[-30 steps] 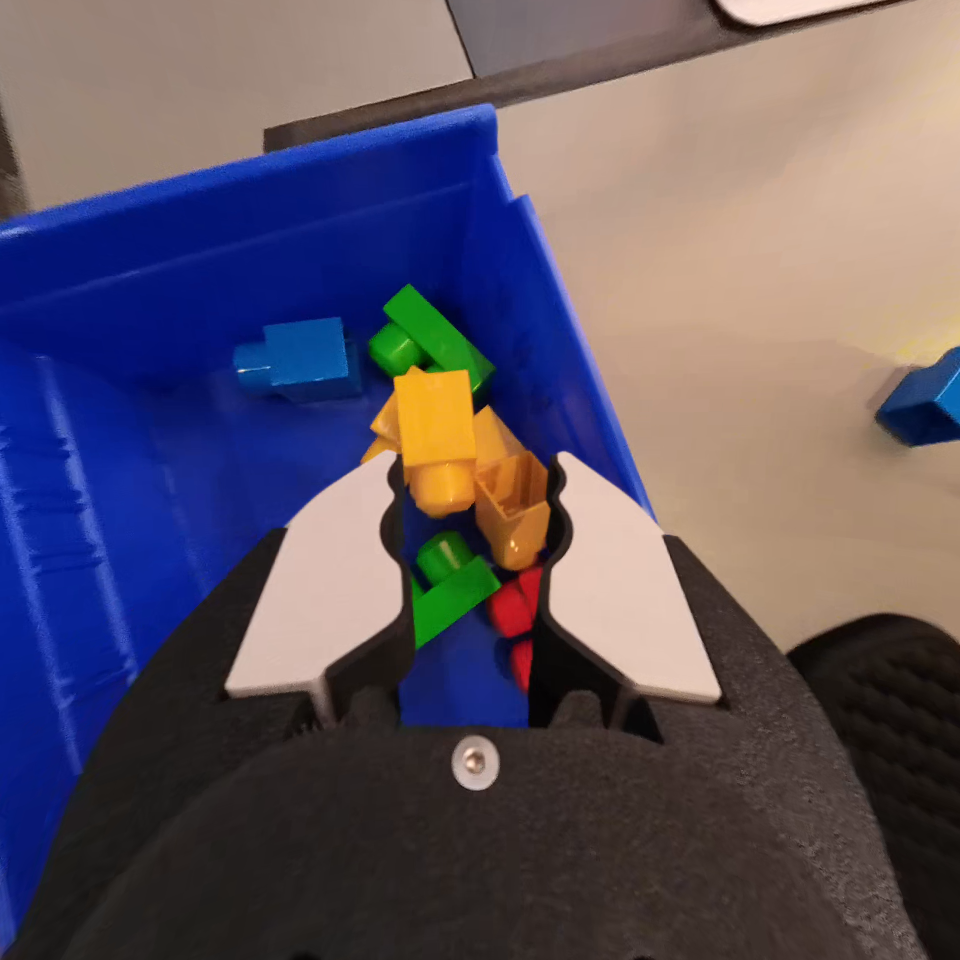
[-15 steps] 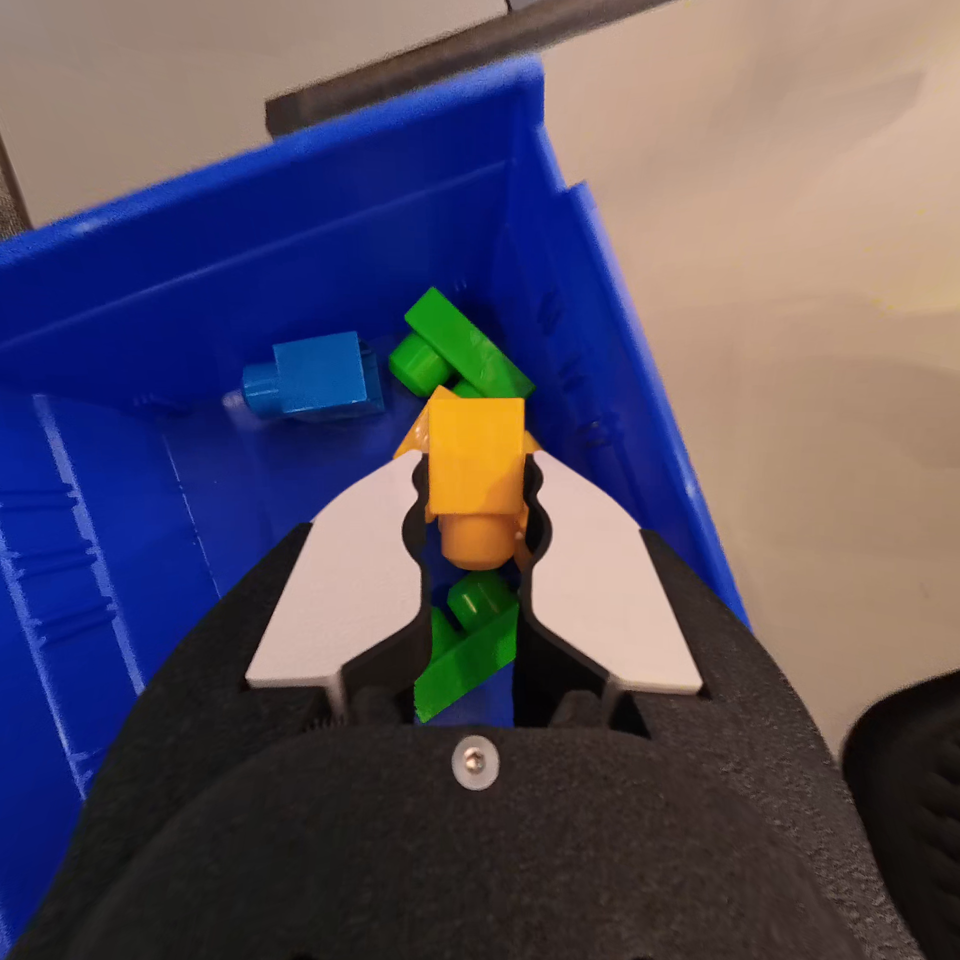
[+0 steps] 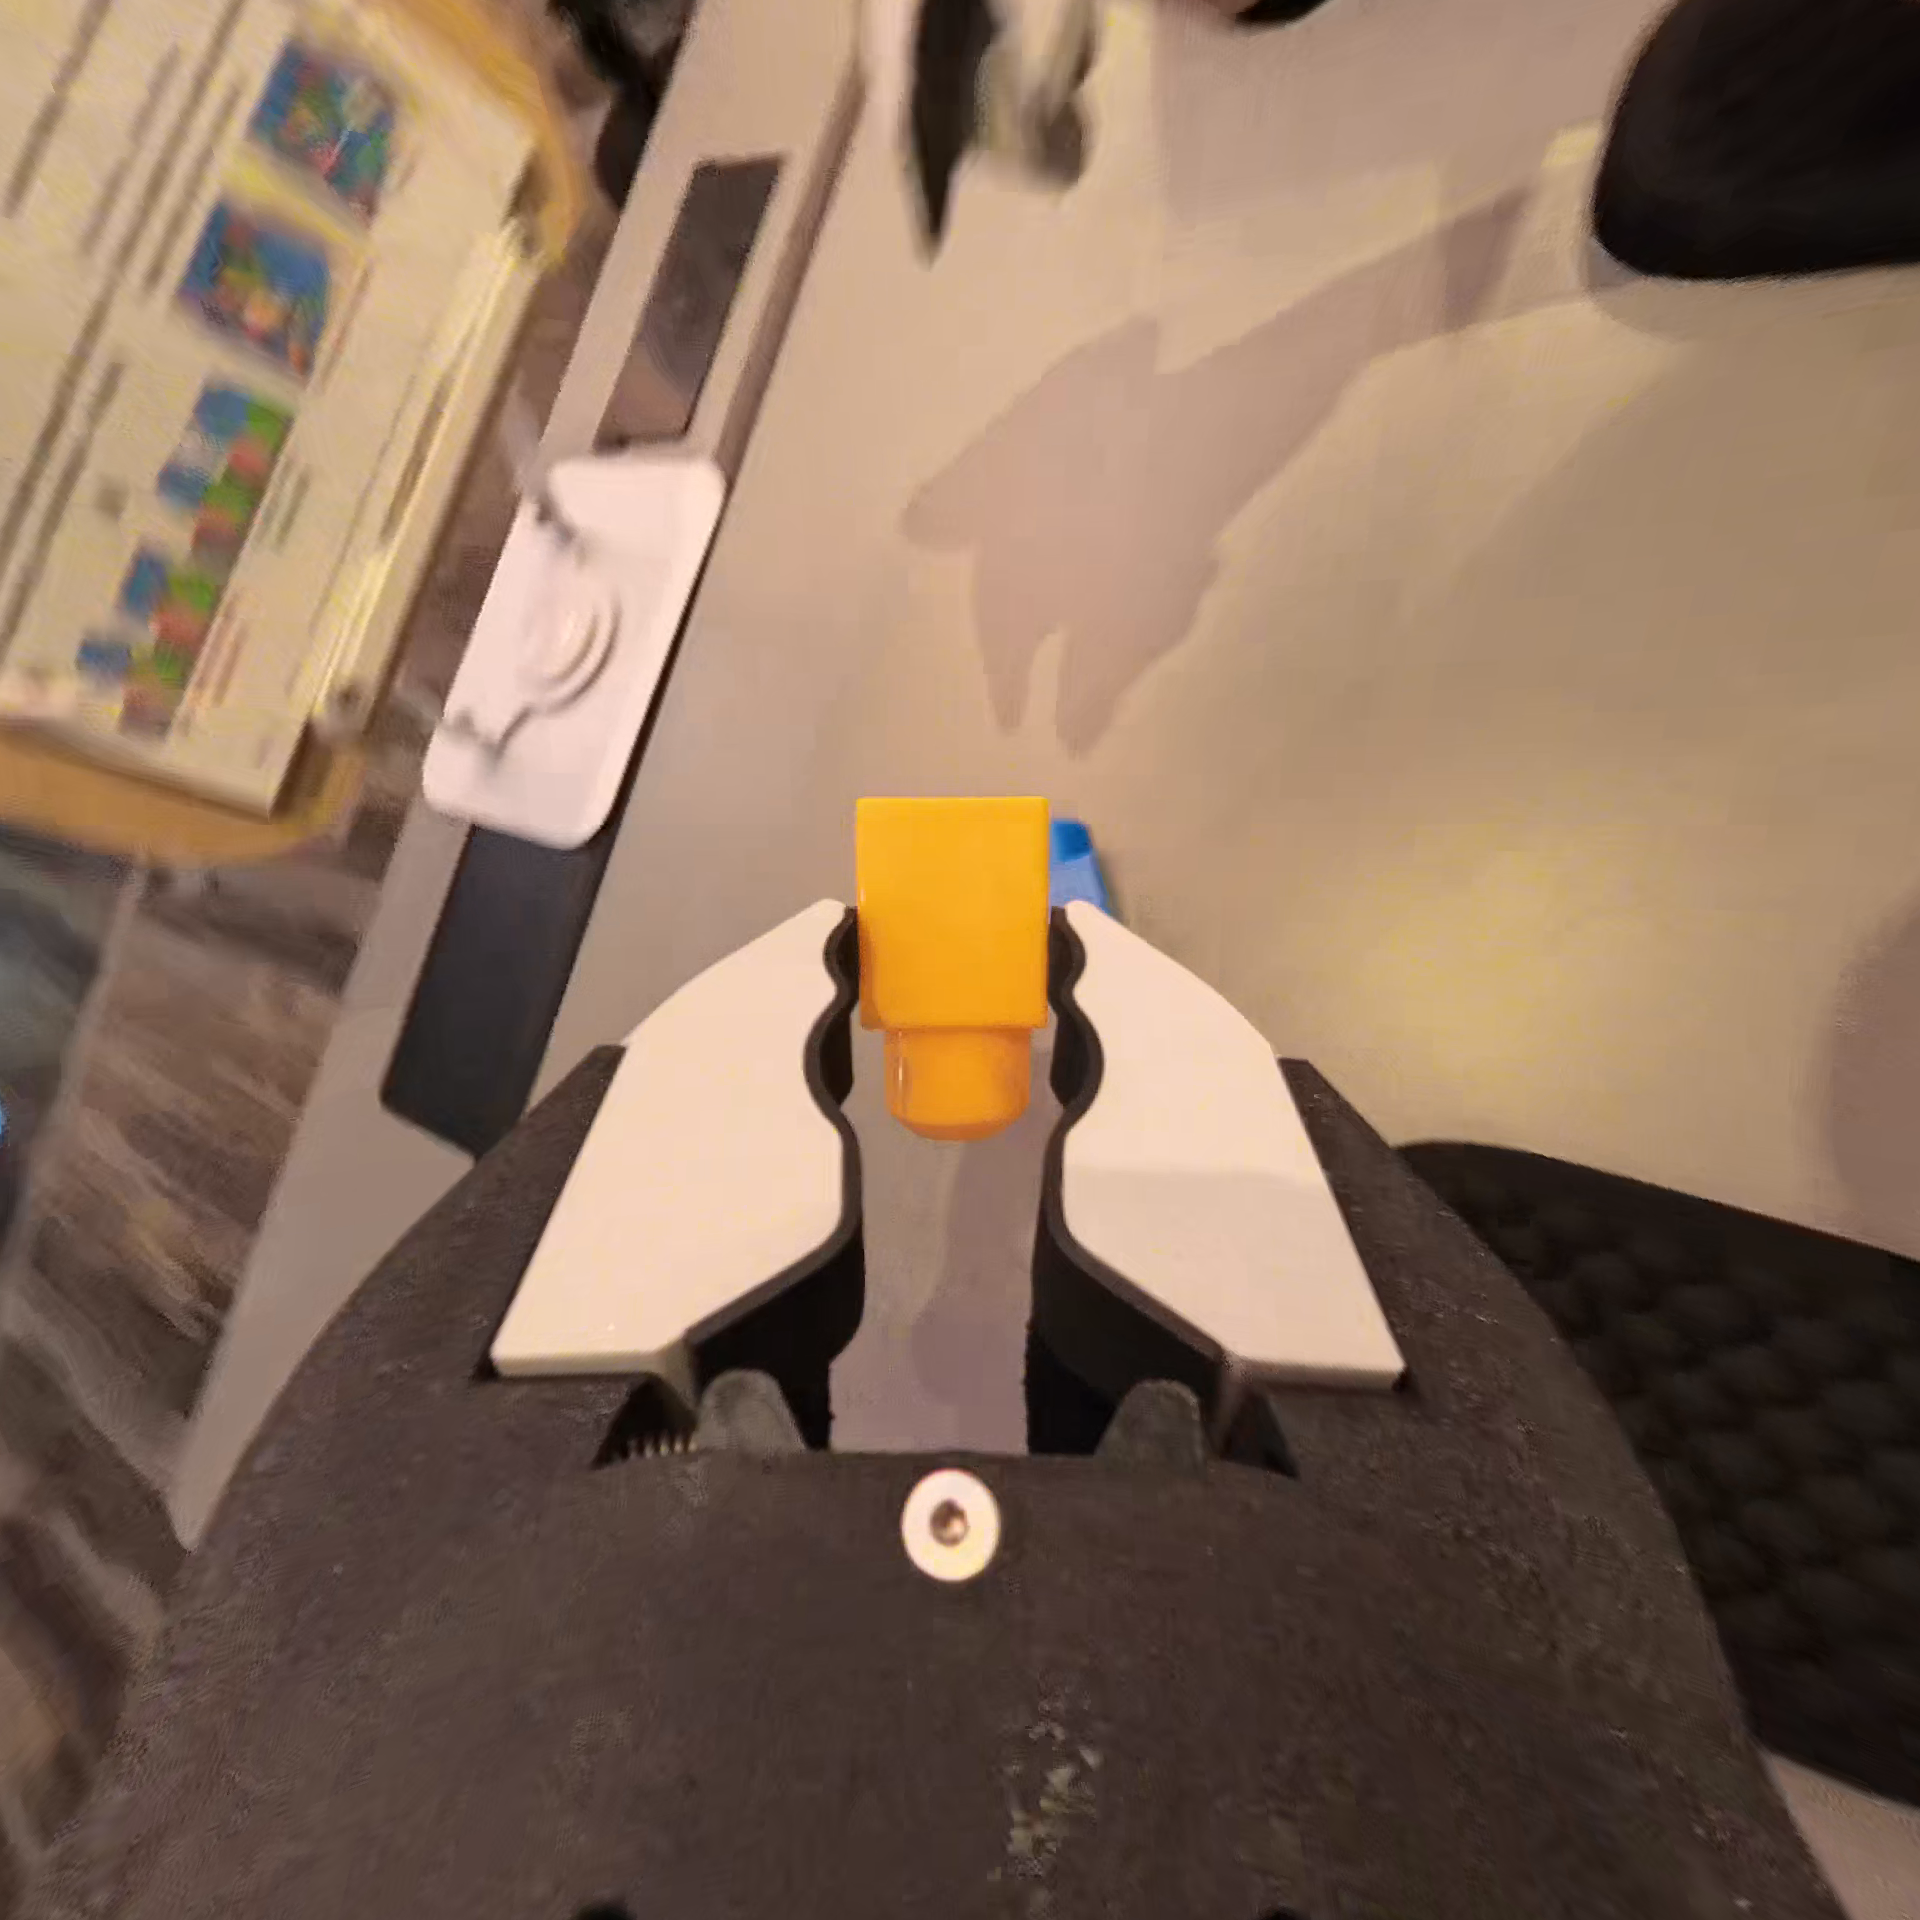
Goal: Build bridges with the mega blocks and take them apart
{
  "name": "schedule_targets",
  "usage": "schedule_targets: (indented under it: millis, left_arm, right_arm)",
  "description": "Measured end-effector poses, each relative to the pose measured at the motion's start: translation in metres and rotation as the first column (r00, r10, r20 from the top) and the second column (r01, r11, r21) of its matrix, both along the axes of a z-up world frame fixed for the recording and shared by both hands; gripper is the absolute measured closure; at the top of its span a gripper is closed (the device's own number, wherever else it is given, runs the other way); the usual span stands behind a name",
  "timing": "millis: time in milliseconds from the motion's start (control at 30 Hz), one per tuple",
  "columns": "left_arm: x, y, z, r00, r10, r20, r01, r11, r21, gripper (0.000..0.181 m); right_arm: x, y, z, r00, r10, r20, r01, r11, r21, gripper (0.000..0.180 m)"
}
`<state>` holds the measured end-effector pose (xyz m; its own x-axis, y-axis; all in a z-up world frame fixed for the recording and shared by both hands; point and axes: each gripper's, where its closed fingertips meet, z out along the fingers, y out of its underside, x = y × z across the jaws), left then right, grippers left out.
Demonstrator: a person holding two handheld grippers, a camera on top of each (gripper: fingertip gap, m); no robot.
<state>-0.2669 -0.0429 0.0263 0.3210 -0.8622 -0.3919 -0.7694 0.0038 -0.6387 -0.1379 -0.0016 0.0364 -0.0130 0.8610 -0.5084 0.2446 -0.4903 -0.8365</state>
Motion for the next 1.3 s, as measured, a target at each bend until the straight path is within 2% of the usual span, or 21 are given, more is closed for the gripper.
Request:
schedule_targets:
  millis: [67, 167, 233, 267, 367, 400, 467, 533, 567, 667, 767, 900, 1000, 1167, 1233, 1300]
  left_arm:
    - [0.034, -0.013, -0.016, 0.992, -0.112, -0.066, 0.115, 0.993, 0.034, 0.146]
    - [0.074, -0.031, -0.035, 0.961, -0.256, -0.1, 0.259, 0.966, 0.019, 0.146]
    - [0.09, -0.037, -0.044, 0.94, -0.318, -0.124, 0.321, 0.947, 0.011, 0.146]
    - [0.095, -0.038, -0.047, 0.931, -0.337, -0.143, 0.343, 0.939, 0.019, 0.146]
    - [0.104, -0.039, -0.052, 0.91, -0.376, -0.173, 0.384, 0.923, 0.016, 0.146]
    - [0.106, -0.042, -0.054, 0.904, -0.392, -0.17, 0.398, 0.918, 0.002, 0.146]
    - [0.109, -0.04, -0.054, 0.903, -0.39, -0.18, 0.398, 0.917, 0.008, 0.146]
    - [0.108, -0.038, -0.056, 0.899, -0.392, -0.195, 0.403, 0.915, 0.015, 0.146]
    - [0.108, -0.038, -0.056, 0.899, -0.39, -0.197, 0.401, 0.916, 0.016, 0.146]
    - [0.108, -0.039, -0.059, 0.908, -0.384, -0.167, 0.386, 0.922, -0.02, 0.145]
    - [0.101, -0.021, -0.05, 0.957, -0.271, -0.1, 0.275, 0.961, 0.031, 0.127]
    - [0.083, -0.008, -0.033, 0.982, -0.13, 0.136, 0.137, 0.99, -0.043, 0.123]
    - [0.066, -0.005, -0.019, 0.936, -0.012, 0.352, 0.072, 0.985, -0.159, 0.121]
    - [0.055, -0.007, -0.011, 0.778, 0.185, 0.6, 0.047, 0.936, -0.35, 0.131]
    - [0.058, -0.009, -0.006, 0.695, 0.244, 0.677, 0.072, 0.912, -0.403, 0.131]
    - [0.06, -0.008, 0.006, 0.578, 0.318, 0.751, 0.099, 0.887, -0.451, 0.137]
  right_arm:
    - [-0.015, -0.017, -0.008, 0.993, 0.115, -0.029, -0.118, 0.983, -0.138, 0.146]
    - [-0.026, -0.031, -0.019, 0.974, 0.213, -0.074, -0.226, 0.914, -0.338, 0.144]
    - [-0.029, -0.033, -0.039, 0.973, 0.232, -0.004, -0.215, 0.896, -0.39, 0.142]
    - [-0.029, -0.035, -0.049, 0.969, 0.243, 0.04, -0.208, 0.893, -0.398, 0.135]
    - [-0.029, -0.055, -0.051, 0.935, 0.355, -0.001, -0.309, 0.813, -0.494, 0.121]
    - [-0.029, -0.06, -0.057, 0.925, 0.378, 0.027, -0.313, 0.801, -0.51, 0.119]
    - [-0.029, -0.071, -0.067, 0.896, 0.44, 0.061, -0.348, 0.782, -0.517, 0.119]
    - [-0.029, -0.083, -0.066, 0.863, 0.504, 0.035, -0.407, 0.735, -0.543, 0.126]
    - [-0.029, -0.088, -0.066, 0.847, 0.531, 0.026, -0.433, 0.716, -0.548, 0.14]
    - [-0.028, -0.092, -0.072, 0.823, 0.566, 0.051, -0.449, 0.702, -0.553, 0.143]
    - [-0.03, -0.084, -0.07, 0.844, 0.536, 0.036, -0.434, 0.719, -0.543, 0.143]
    - [-0.033, -0.07, -0.064, 0.875, 0.483, 0.025, -0.428, 0.799, -0.422, 0.143]
    - [-0.039, -0.054, -0.057, 0.918, 0.394, 0.038, -0.376, 0.899, -0.224, 0.143]
    - [-0.053, -0.033, -0.032, 0.977, 0.213, -0.02, -0.211, 0.973, 0.095, 0.143]
    - [-0.059, -0.033, -0.024, 0.985, 0.167, -0.039, -0.152, 0.956, 0.252, 0.143]
    - [-0.064, -0.033, -0.018, 0.993, 0.109, -0.054, -0.079, 0.914, 0.398, 0.143]
